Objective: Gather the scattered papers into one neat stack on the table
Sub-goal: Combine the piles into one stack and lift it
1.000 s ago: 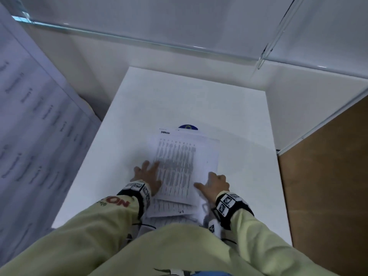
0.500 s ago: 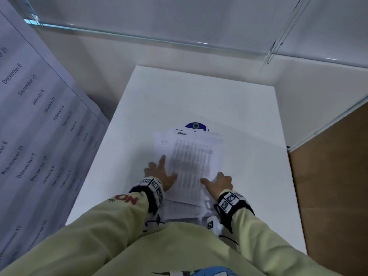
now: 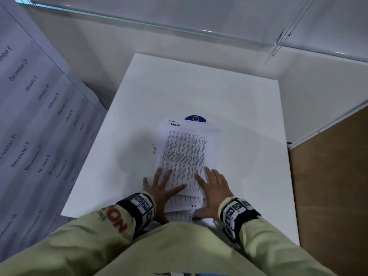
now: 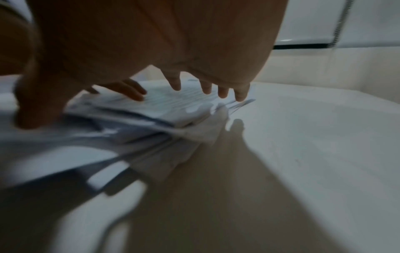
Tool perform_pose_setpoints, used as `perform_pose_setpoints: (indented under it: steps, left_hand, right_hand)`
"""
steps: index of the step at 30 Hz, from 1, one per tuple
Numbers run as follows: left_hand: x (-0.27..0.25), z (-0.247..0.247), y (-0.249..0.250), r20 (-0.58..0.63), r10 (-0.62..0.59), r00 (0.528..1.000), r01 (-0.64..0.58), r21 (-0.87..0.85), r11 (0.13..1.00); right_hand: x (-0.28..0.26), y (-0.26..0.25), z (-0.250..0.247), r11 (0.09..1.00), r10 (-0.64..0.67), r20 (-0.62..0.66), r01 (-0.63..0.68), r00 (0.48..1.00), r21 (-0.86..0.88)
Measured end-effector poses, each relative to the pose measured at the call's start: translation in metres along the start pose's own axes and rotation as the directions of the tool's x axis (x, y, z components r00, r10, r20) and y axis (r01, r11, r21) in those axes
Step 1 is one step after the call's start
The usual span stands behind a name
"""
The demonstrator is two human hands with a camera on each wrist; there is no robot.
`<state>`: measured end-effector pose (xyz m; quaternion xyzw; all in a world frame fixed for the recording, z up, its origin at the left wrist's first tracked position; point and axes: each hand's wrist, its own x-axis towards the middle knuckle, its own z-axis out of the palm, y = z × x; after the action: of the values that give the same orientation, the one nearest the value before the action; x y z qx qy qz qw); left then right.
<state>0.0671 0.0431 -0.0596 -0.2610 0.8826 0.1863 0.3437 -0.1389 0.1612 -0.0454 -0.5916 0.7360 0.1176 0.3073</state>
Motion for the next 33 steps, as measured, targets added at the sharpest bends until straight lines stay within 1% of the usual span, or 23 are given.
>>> perform_pose_setpoints:
  steps: [1, 4, 6, 8, 11, 13, 15, 18, 20, 22, 25, 28, 30, 31, 32, 33]
  left_hand:
    - [0.002, 0.003, 0.002, 0.021, -0.008, 1.0, 0.008, 0.01, 1.0]
    - [0.006, -0.001, 0.006, 0.032, -0.022, 0.999, 0.022, 0.02, 1.0]
    - [0.006, -0.009, 0.008, 0.001, -0.04, 0.999, 0.04, 0.015, 0.999]
    - [0.006, -0.015, 0.01, -0.044, -0.044, 0.998, 0.044, 0.009, 0.999]
    - [0.008, -0.015, 0.018, -0.054, -0.011, 0.998, 0.012, 0.02, 1.0]
    - [0.008, -0.009, 0.02, -0.053, 0.002, 0.999, 0.0, 0.033, 0.999]
    - [0.009, -0.007, 0.015, -0.077, 0.002, 0.997, 0.002, 0.045, 0.999]
    - [0.009, -0.009, 0.009, -0.135, -0.012, 0.991, 0.016, 0.028, 0.999]
    - [0.01, -0.009, 0.01, -0.137, -0.003, 0.991, 0.008, 0.036, 0.999]
    - [0.011, -0.007, 0.01, -0.122, 0.017, 0.992, -0.01, 0.056, 0.998]
    - [0.013, -0.01, 0.004, -0.145, 0.022, 0.989, -0.017, 0.034, 0.999]
    - [0.014, -0.017, 0.003, -0.152, 0.011, 0.988, -0.014, -0.015, 1.0]
    - [0.009, -0.022, 0.003, -0.169, -0.035, 0.985, 0.021, -0.078, 0.997]
    - [0.005, -0.025, 0.003, -0.208, -0.093, 0.974, 0.06, -0.16, 0.985]
    - [0.004, -0.029, 0.0, -0.25, -0.187, 0.95, 0.111, -0.288, 0.951]
    - [0.004, -0.034, -0.004, -0.271, -0.305, 0.913, 0.167, -0.434, 0.885]
  right_hand:
    - [0.001, -0.002, 0.006, 0.999, -0.015, 0.034, 0.017, 0.999, -0.035]
    - [0.003, -0.005, 0.018, 0.994, 0.011, 0.085, -0.002, 0.996, -0.108]
    - [0.004, -0.01, 0.017, 0.988, 0.007, 0.099, 0.009, 0.995, -0.156]
    - [0.005, -0.017, 0.014, 0.986, 0.008, 0.101, 0.01, 0.995, -0.168]
    - [0.008, -0.022, 0.009, 0.985, 0.044, 0.078, -0.031, 0.996, -0.167]
    - [0.009, -0.022, 0.006, 0.991, 0.055, 0.065, -0.047, 0.996, -0.127]
    - [0.01, -0.022, 0.006, 0.996, 0.029, 0.074, -0.022, 0.997, -0.089]
    - [0.006, -0.026, 0.012, 0.983, -0.007, 0.066, 0.019, 0.998, -0.185]
    - [0.005, -0.027, 0.013, 0.98, 0.007, 0.062, 0.006, 0.998, -0.201]
    - [0.004, -0.025, 0.008, 0.988, 0.007, 0.069, 0.003, 0.998, -0.154]
    - [0.004, -0.019, 0.003, 0.988, -0.067, -0.006, 0.065, 0.998, -0.142]
    - [0.006, -0.01, 0.002, 0.992, -0.079, -0.042, 0.075, 0.996, -0.102]
    - [0.006, -0.003, -0.004, 0.998, -0.05, -0.067, 0.048, 0.996, -0.027]
    - [0.004, 0.0, -0.009, 0.998, 0.004, -0.098, 0.002, 0.995, 0.055]
    - [0.003, 0.005, -0.014, 0.984, 0.102, -0.139, -0.08, 0.985, 0.157]
    - [0.004, 0.01, -0.021, 0.945, 0.234, -0.168, -0.183, 0.958, 0.27]
